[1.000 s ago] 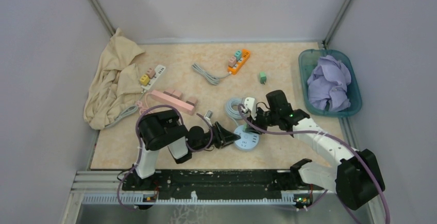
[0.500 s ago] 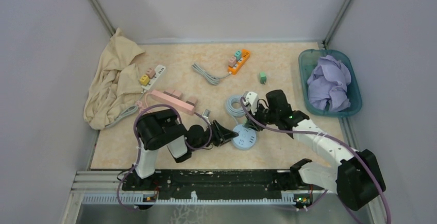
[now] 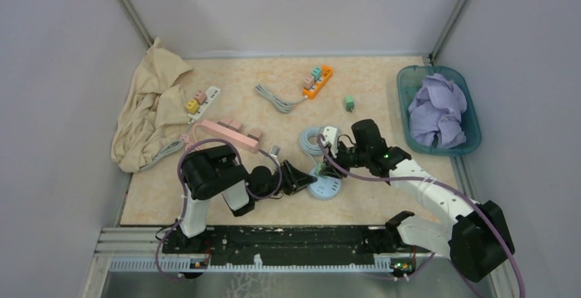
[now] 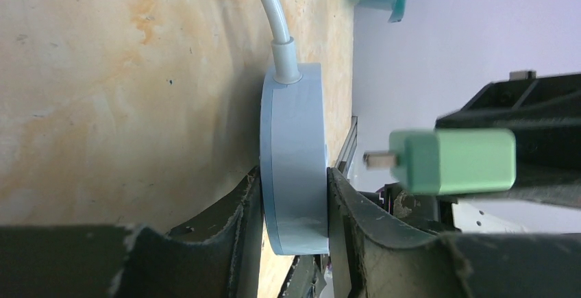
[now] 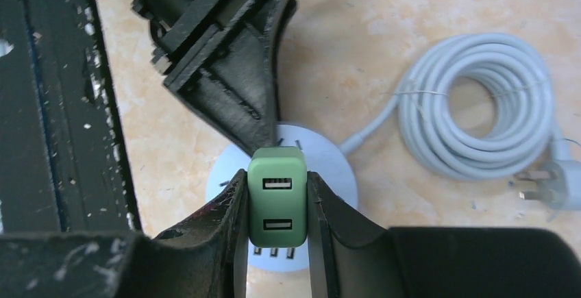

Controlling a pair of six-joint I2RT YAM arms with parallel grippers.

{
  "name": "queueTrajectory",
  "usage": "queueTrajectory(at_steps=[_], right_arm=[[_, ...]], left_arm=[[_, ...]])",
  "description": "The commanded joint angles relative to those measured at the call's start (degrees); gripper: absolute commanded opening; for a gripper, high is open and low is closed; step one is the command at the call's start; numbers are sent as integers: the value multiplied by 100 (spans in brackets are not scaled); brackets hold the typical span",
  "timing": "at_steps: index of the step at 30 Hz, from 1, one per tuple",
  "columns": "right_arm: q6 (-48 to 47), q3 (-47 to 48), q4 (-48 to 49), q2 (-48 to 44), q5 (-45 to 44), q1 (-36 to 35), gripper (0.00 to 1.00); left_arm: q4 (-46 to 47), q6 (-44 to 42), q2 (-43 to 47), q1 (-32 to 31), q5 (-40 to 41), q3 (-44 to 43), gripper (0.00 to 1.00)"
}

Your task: Pull the plug off the socket

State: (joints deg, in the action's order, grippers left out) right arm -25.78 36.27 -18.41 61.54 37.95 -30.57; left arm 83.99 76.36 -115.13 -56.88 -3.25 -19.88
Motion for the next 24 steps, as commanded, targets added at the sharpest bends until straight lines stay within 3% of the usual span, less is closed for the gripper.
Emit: queueTrajectory(at_steps=[1, 7, 10, 20, 24], right_arm=[[378, 360, 470, -263, -569, 405, 0], [1956, 157, 1619, -250, -3219, 1035, 0], [2414, 65, 2194, -39, -4008, 1178, 2], [3228, 1996, 2149, 2641, -3836, 1899, 4], [3253, 2216, 2173, 3043, -3802, 2018, 15]], left_arm=[[296, -229, 66, -7, -70, -69, 0], [109, -399, 67, -7, -124, -137, 0], [-184, -579, 174, -6, -131, -179, 0], [-683, -1071, 396, 27, -325, -290, 0], [-842, -1235, 480, 37, -419, -310, 0]])
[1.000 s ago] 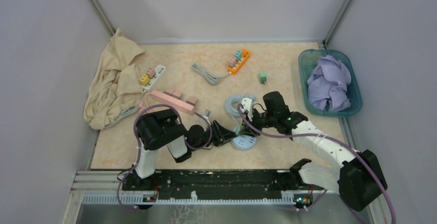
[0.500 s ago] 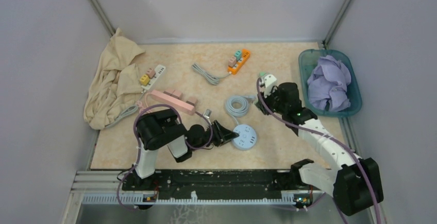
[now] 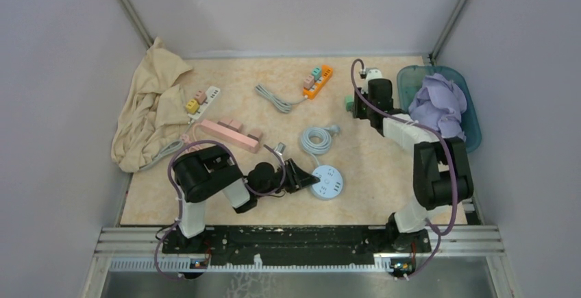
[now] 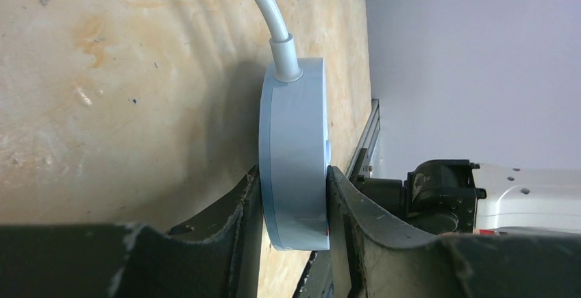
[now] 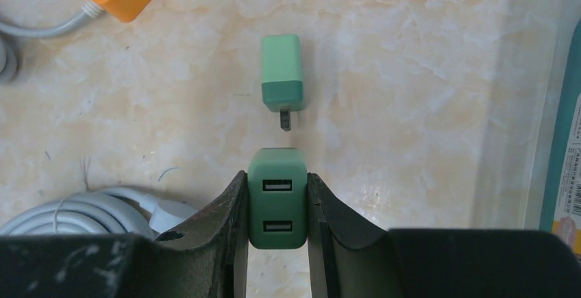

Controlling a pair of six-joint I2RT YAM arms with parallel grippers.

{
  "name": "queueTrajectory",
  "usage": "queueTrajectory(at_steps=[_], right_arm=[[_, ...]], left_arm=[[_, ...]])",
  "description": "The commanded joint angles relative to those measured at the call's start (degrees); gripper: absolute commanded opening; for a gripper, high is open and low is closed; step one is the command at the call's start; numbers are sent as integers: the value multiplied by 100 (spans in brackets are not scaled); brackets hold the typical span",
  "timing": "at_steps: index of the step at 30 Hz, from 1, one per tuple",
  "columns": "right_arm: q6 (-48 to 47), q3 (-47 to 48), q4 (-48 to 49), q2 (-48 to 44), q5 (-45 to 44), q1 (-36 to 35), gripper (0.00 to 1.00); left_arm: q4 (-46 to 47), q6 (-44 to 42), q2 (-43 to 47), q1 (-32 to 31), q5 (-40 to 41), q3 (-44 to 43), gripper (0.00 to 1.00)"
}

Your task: Pull the plug off the socket

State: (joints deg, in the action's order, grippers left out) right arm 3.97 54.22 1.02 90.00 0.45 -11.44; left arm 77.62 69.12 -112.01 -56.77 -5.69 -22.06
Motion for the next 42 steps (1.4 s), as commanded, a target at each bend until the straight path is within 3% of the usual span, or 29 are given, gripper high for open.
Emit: queueTrajectory(at_steps=[1, 13, 23, 26, 29, 32, 37, 42], right_arm=[[321, 446, 190, 277, 8, 133, 17], [500, 328, 216, 407, 600, 317, 55], [-9, 138, 158, -385, 1124, 328, 68], [-341, 139, -103, -626, 2002, 328, 69], [-615, 101, -345, -891, 3703, 327, 74], [-575, -298, 257, -1308, 5292, 327, 75], [-771, -1339, 1349, -2143, 6638, 329, 75], [-1823, -2014, 1405, -2715, 7461, 331, 76]], left_arm=[[-212, -536, 173, 26, -185, -90, 0], [-344, -691, 208, 26, -317, -121, 0], [-1037, -1143, 481, 26, -418, -324, 0], [-1011, -1234, 449, 41, -530, -364, 0], [-993, -1352, 411, 64, -655, -386, 0], [-1024, -1506, 435, 102, -737, -380, 0], [-1241, -1919, 639, 114, -766, -355, 0], [-1546, -2305, 804, 114, -892, -438, 0]])
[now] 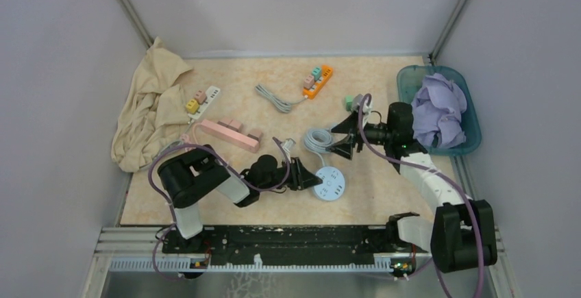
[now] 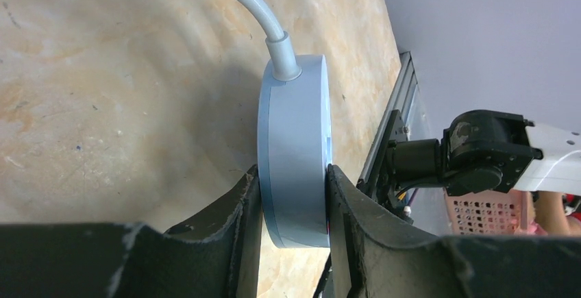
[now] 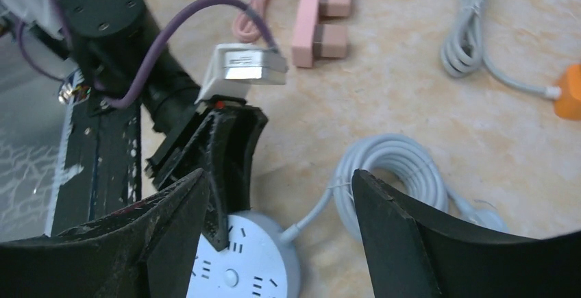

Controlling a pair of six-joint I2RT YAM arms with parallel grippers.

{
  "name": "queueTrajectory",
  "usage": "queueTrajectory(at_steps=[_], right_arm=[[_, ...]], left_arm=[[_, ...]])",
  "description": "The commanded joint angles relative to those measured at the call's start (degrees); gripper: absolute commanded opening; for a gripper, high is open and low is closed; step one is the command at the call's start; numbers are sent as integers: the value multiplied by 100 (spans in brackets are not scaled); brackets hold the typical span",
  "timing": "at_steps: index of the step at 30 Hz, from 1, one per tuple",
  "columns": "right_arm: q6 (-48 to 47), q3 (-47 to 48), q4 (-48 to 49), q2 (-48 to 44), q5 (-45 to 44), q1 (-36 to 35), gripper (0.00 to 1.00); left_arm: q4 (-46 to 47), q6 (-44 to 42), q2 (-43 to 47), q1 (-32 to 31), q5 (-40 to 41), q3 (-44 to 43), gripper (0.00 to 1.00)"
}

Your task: Pull the plug off the socket

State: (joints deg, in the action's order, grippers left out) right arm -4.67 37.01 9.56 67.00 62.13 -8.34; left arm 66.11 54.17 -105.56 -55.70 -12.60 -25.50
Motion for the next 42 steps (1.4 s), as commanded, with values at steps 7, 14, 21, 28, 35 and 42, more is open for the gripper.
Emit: queueTrajectory(at_steps=[7, 14, 21, 28, 35, 42], right_arm=[[-2095, -263, -545, -493, 1553, 21, 76], [-2141, -206, -874, -296, 1554, 18, 76], [-2886, 320, -2274, 229, 1206, -134, 71], [-3680, 704, -3380, 707, 668, -633, 70], [-4157, 1037, -4157, 1085, 562, -874, 70], [-4268, 1040, -4203, 1249, 410, -1203, 70]], left_arm=[[-476, -1061, 321, 7, -209, 3, 1], [-418, -1329, 596, -9, -252, 90, 1], [-689, -1847, 901, -70, -172, 87, 1], [-905, -2443, 1268, -133, -115, 125, 1], [-1493, -3290, 1920, -204, 190, 190, 1], [-1732, -3960, 2473, -231, 235, 259, 2]])
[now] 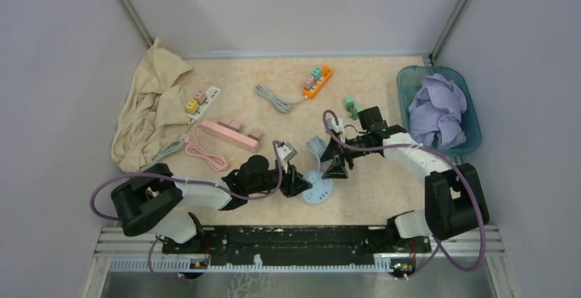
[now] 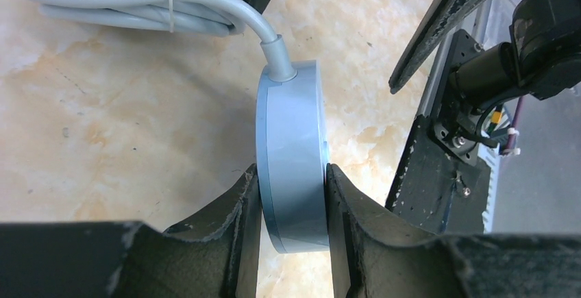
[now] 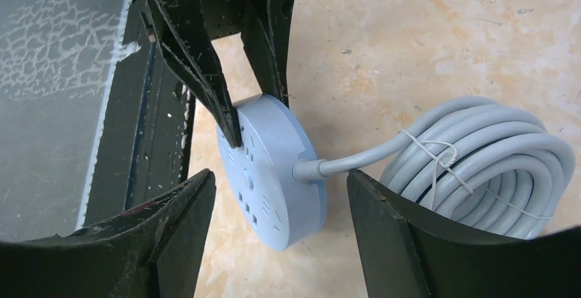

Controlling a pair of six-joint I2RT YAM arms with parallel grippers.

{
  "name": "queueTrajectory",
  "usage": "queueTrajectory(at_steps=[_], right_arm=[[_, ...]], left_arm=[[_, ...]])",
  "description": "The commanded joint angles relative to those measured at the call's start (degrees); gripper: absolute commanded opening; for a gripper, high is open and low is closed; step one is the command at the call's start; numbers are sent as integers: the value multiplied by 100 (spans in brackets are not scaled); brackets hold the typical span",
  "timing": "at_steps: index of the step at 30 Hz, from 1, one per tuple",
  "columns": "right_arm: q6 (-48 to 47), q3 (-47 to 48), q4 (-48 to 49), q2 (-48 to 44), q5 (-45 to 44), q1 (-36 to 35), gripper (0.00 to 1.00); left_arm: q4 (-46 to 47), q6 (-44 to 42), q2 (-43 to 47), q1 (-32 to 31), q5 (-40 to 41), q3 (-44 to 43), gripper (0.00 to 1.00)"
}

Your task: Pull the plug off the socket

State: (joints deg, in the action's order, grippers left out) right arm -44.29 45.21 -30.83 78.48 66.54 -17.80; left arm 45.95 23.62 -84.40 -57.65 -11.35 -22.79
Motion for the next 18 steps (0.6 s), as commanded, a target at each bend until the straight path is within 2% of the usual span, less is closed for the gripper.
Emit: queueTrajectory(at_steps=[1, 6, 18], right_arm=[[-379, 223, -193, 124, -70, -305, 71], [-793, 240, -461, 184, -47, -404, 71], [-1214, 142, -620, 220, 110, -602, 66]], left_arm=[[283, -961, 403, -36, 87, -11, 2], [226, -1081, 539, -39, 89, 30, 2], [1201, -764, 673, -36, -166, 350, 2]])
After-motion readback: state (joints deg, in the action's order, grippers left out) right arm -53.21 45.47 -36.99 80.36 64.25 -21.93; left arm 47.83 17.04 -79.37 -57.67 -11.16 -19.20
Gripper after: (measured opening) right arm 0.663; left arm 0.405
